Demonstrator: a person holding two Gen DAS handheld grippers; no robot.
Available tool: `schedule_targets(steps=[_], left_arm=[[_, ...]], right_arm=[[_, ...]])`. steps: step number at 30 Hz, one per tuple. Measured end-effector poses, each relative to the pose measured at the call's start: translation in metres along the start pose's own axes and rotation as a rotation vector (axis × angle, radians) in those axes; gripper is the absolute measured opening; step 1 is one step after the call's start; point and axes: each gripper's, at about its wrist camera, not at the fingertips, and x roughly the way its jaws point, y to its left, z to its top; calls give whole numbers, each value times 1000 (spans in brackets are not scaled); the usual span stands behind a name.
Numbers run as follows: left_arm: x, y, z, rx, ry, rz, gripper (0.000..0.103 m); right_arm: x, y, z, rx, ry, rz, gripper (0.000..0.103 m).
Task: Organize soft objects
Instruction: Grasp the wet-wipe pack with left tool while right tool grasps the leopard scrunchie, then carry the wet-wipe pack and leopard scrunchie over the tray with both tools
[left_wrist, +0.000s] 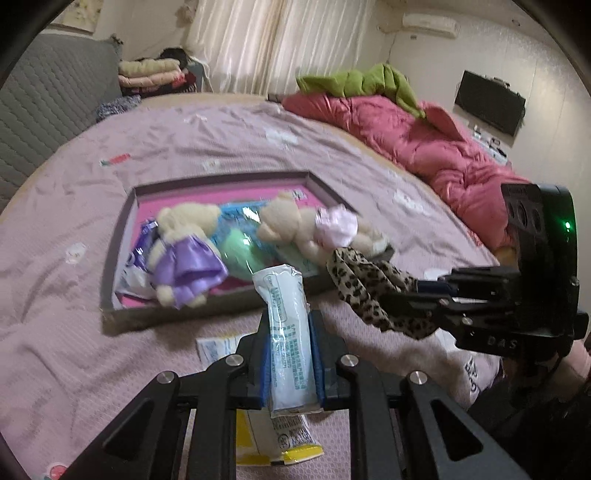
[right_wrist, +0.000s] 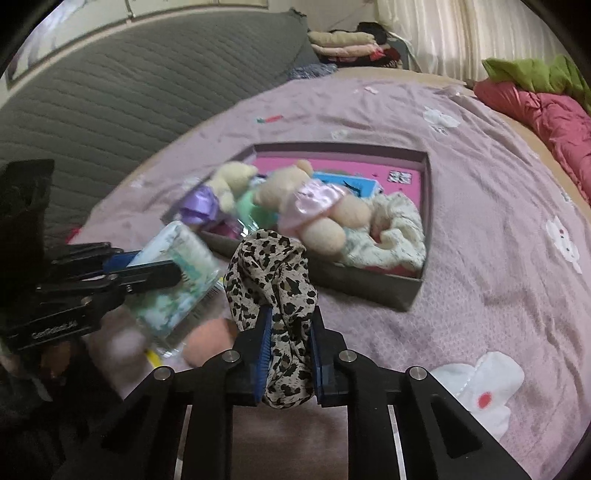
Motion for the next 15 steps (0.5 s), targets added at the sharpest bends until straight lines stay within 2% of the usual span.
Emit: schedule_targets(steps=[7, 15], left_arm=[[-12, 12, 10, -22, -69, 25, 18], [-22, 42, 24, -76, -134, 87, 18]], right_arm=[[-22, 8, 11, -11, -122, 75, 19], [-28, 12, 30, -6, -201, 61, 19]])
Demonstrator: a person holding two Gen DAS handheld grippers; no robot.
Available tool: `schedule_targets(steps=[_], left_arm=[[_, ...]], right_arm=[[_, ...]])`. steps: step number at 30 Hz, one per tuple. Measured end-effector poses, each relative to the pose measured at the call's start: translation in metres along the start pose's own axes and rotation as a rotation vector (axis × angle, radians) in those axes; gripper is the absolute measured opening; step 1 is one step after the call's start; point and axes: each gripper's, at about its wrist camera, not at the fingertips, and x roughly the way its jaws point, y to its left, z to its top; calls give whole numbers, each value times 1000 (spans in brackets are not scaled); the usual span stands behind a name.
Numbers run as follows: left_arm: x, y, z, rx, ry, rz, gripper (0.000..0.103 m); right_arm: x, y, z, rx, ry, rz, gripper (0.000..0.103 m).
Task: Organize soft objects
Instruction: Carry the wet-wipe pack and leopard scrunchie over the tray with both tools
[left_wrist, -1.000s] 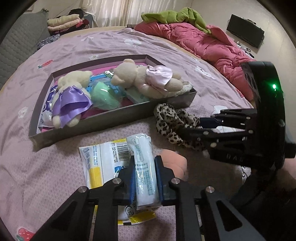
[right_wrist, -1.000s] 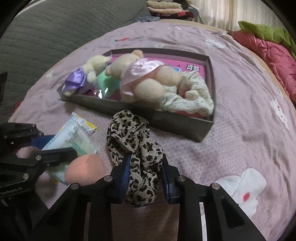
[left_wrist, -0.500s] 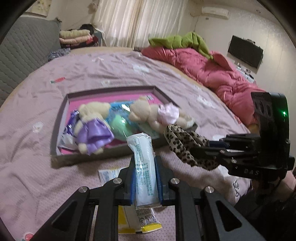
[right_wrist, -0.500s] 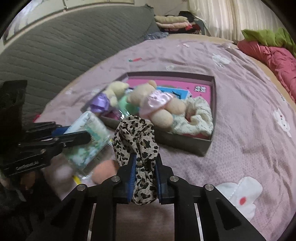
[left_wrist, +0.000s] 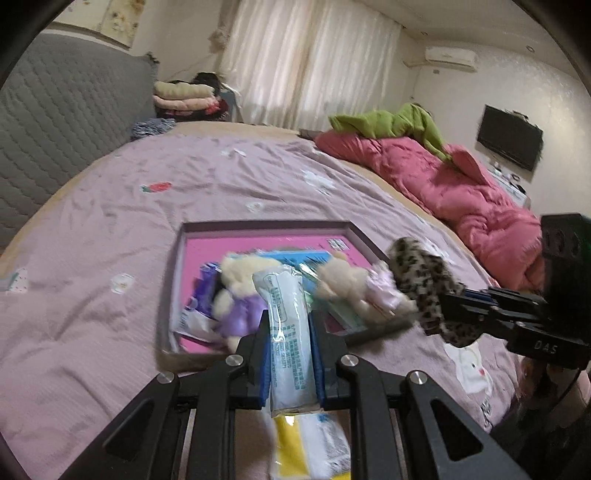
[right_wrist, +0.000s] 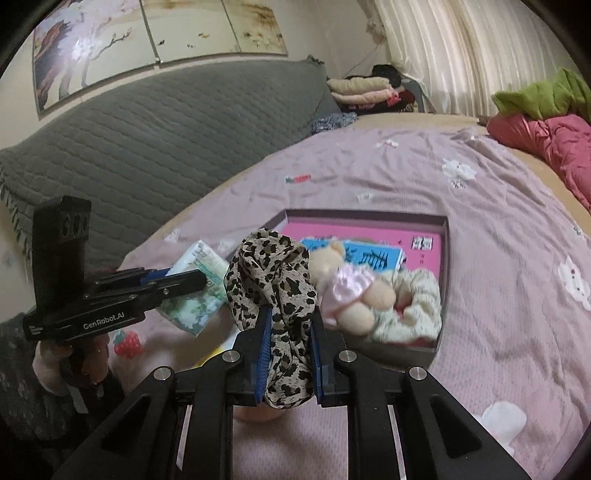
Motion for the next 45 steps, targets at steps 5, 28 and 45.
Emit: schedule_targets(steps=[5, 28, 45], left_arm=[[3, 22, 13, -41, -32, 38, 18], [54, 69, 32, -132, 22, 112, 18], [67, 63, 27, -115, 84, 81, 18]], right_arm=[[4, -6, 14, 16, -43, -24, 19], [4, -57, 37, 150, -114, -163, 19], [26, -74, 32, 202, -25, -254, 19]])
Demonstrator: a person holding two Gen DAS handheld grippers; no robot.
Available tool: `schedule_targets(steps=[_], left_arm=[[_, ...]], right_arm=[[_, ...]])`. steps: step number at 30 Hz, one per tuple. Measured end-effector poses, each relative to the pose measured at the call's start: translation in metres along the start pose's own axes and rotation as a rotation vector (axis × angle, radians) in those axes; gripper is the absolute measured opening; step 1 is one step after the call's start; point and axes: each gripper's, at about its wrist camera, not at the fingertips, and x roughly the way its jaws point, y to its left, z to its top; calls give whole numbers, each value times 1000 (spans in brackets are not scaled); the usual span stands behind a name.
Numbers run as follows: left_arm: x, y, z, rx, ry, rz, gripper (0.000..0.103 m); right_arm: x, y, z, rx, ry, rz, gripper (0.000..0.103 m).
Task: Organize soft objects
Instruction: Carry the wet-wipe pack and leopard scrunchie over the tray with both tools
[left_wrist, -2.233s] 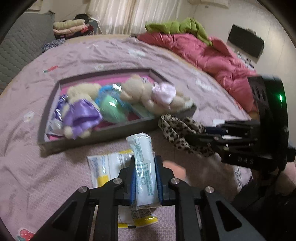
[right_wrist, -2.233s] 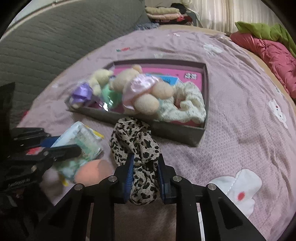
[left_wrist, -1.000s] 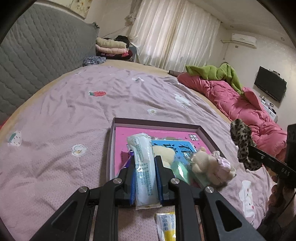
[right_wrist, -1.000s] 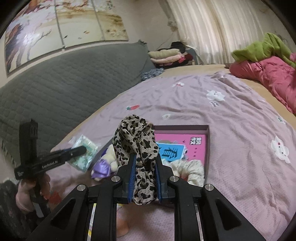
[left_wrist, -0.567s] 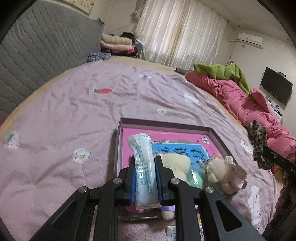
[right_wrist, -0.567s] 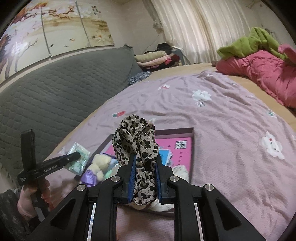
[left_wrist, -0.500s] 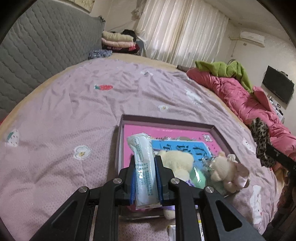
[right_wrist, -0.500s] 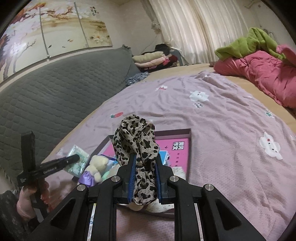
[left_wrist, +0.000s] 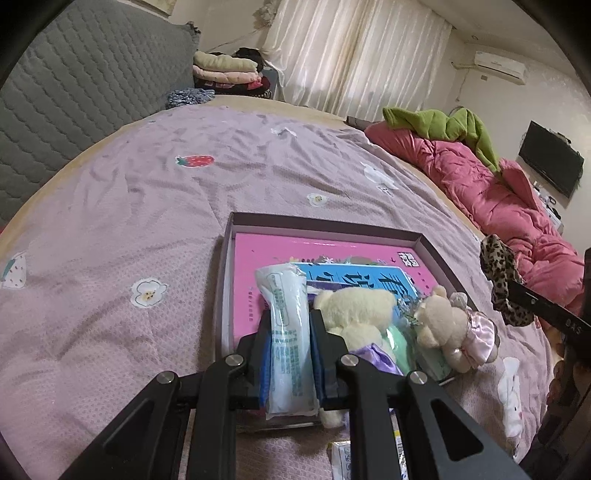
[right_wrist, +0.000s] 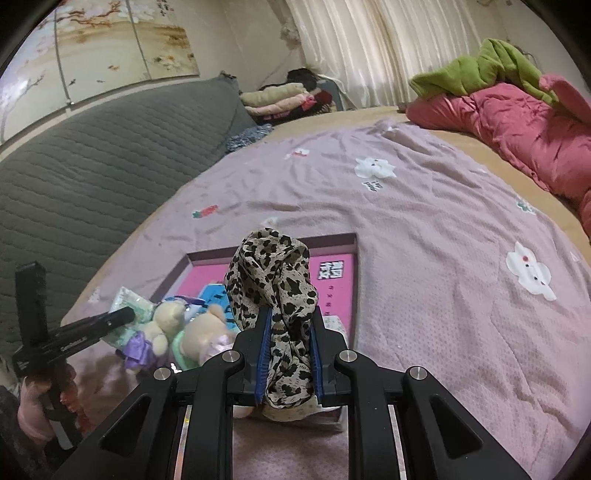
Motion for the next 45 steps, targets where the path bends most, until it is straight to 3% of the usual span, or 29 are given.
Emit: schedule_targets(steps=[12, 18, 36, 45], left_arm=[[5, 1, -1, -7, 23, -5, 18], [8, 10, -1, -54, 42, -24, 18], [12, 10, -4, -47, 58, -28, 19], [11, 17, -3, -85, 60, -28, 19]], right_arm=[[12, -8, 3, 9, 17, -39, 20], [23, -7, -2, 11, 54, -44, 20], [51, 4, -25, -37, 190, -45, 21], [46, 1, -23, -35, 177, -47, 33]])
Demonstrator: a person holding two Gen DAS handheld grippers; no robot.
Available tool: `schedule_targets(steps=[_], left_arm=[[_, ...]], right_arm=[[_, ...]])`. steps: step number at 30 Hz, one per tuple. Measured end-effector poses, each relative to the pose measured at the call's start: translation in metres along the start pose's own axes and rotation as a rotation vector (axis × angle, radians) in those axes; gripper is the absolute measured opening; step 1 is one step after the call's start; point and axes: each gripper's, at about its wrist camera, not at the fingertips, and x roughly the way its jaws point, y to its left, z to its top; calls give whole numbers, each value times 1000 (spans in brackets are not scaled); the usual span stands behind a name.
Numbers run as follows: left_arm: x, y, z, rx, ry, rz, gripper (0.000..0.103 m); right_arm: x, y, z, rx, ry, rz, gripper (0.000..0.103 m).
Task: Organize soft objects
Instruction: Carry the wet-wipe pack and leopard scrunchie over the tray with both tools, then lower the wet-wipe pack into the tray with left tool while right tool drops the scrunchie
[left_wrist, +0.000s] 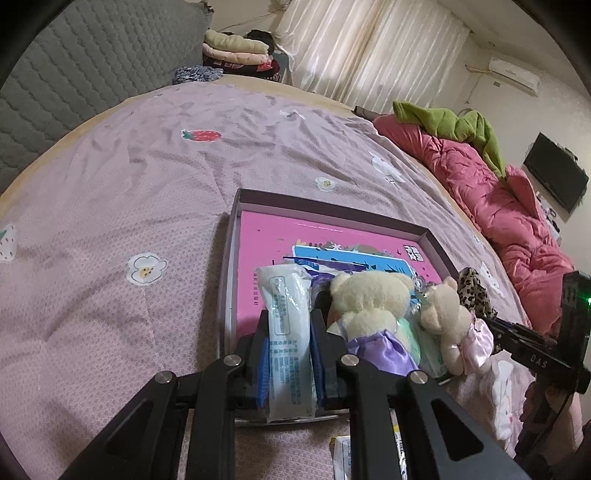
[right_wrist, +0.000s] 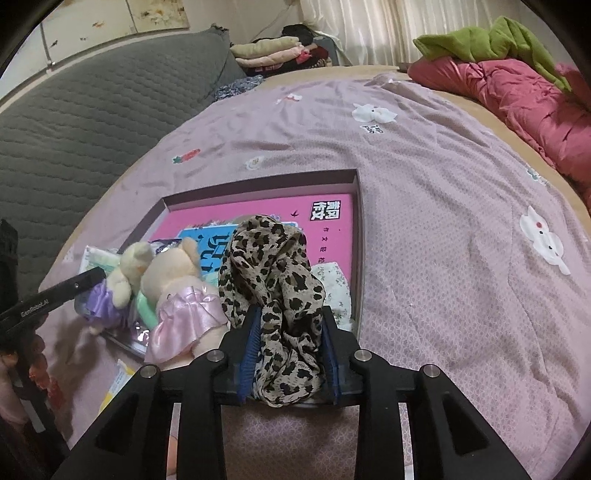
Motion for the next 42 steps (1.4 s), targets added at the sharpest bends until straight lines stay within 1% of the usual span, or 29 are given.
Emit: schedule_targets(steps=[2, 6, 8, 11, 14, 18, 21, 22, 23, 25, 27, 31, 35, 39, 42], left_arm=[[0, 3, 1, -12, 2, 7, 19], [0, 7, 2, -22, 5, 20, 22], [0, 10, 3, -27, 9, 43, 29], [-1, 13, 3, -32, 11, 56, 36], [-2, 15, 3, -27, 10, 78, 37], [-2, 15, 2, -21, 13, 88, 39], [-4, 13, 3, -2, -3, 116, 41], [-7, 11, 3, 3, -21, 121, 41], [-9, 10, 3, 9, -31, 118, 42], [-13, 7, 4, 23, -49, 107, 44], [-13, 4, 4, 30, -48, 85, 46], [-11, -8, 2, 76, -30, 56, 46], [-13, -20, 0, 119, -38, 30, 46], [-12, -25, -2, 125, -38, 13, 46], [-13, -28, -3, 133, -35, 4, 46]], right_arm=[[-1, 0, 0, -3, -3, -2, 36], [-4, 1, 1, -4, -18, 2, 38], [-6, 1, 2, -4, -27, 7, 39], [-9, 1, 2, -3, -37, 12, 39], [-9, 1, 3, -2, -40, 11, 39], [-11, 2, 2, -3, -46, 13, 40], [-12, 2, 3, -1, -49, 17, 40], [-12, 2, 3, -2, -47, 16, 42], [-12, 2, 3, 1, -46, 18, 46], [-13, 2, 3, 2, -48, 21, 47], [-13, 2, 4, -1, -49, 21, 47], [-14, 2, 5, 4, -53, 22, 47], [-15, 3, 5, 3, -61, 23, 48], [-16, 3, 5, 0, -67, 25, 49], [-17, 4, 6, -6, -78, 25, 54]])
